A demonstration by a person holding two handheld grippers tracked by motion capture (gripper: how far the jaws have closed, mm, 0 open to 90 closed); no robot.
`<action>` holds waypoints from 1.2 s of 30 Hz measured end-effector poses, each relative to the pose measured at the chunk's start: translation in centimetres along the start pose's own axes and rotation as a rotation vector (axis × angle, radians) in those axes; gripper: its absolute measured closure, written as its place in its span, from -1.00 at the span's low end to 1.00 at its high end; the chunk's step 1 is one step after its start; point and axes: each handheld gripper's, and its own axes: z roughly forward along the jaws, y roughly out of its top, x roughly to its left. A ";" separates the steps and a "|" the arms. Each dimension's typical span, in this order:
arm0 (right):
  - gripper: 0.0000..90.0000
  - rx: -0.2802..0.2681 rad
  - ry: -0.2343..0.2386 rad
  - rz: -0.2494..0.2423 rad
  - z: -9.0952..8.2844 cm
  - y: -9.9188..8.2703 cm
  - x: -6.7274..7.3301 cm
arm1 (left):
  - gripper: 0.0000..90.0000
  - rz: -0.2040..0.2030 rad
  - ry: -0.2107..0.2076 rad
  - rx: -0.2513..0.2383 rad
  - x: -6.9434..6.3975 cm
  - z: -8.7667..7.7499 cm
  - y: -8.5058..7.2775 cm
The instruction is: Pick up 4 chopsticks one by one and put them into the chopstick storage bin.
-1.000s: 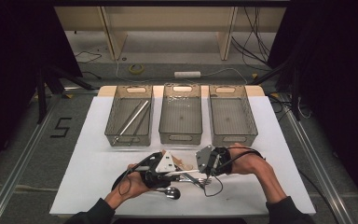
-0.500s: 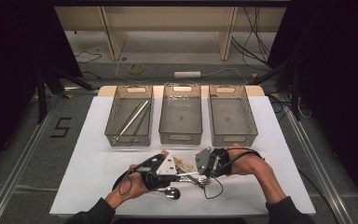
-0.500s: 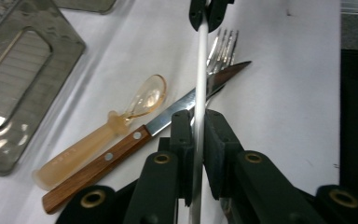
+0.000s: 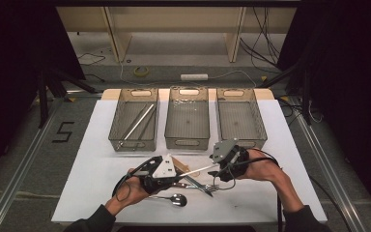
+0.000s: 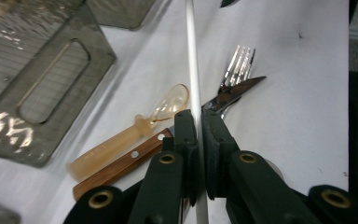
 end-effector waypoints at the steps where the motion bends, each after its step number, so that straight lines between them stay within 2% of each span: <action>1: -0.04 -0.019 -0.014 0.025 -0.2 -0.3 -0.1 | 0.90 -0.009 0.010 -0.003 0.1 -0.2 -0.1; 3: -0.09 -0.061 -0.058 0.100 -0.5 -1.1 -0.5 | 0.90 -0.028 0.022 -0.008 0.5 -0.5 -0.2; 5: -0.12 -0.128 -0.083 0.200 -0.6 -1.9 -0.6 | 0.90 -0.046 0.039 -0.021 0.8 -0.9 -0.3; 8: -0.17 -0.193 -0.133 0.306 -0.7 -3.0 -0.2 | 0.90 -0.074 0.064 -0.036 1.3 -1.4 -0.4; 10: -0.18 -0.258 -0.142 0.382 -1.0 -3.7 0.2 | 0.90 -0.096 0.074 -0.047 1.7 -1.7 -0.6; 13: -0.24 -0.322 -0.169 0.446 -1.5 -4.4 0.8 | 0.90 -0.123 0.088 -0.058 2.1 -2.1 -0.7; 16: -0.25 -0.385 -0.174 0.520 -1.4 -5.1 1.6 | 0.90 -0.162 0.112 -0.069 2.7 -2.6 -0.9; 19: -0.28 -0.375 -0.195 0.534 -1.4 -5.4 2.4 | 0.90 -0.204 0.123 -0.094 3.3 -3.2 -1.1; 20: -0.29 -0.379 -0.186 0.548 -1.3 -5.5 2.7 | 0.90 -0.209 0.129 -0.097 3.5 -3.4 -1.1; 23: -0.29 -0.354 -0.191 0.541 -1.2 -5.6 3.2 | 0.90 -0.233 0.154 -0.110 4.0 -4.0 -1.3; 27: -0.29 -0.344 -0.181 0.561 -0.9 -5.8 3.6 | 0.90 -0.271 0.188 -0.121 4.7 -4.5 -1.6; 31: -0.31 -0.362 -0.163 0.559 -0.8 -6.0 4.0 | 0.90 -0.306 0.211 -0.139 5.4 -4.9 -1.9; 36: -0.33 -0.380 -0.170 0.570 -0.9 -6.0 4.4 | 0.90 -0.346 0.250 -0.154 6.4 -5.5 -2.4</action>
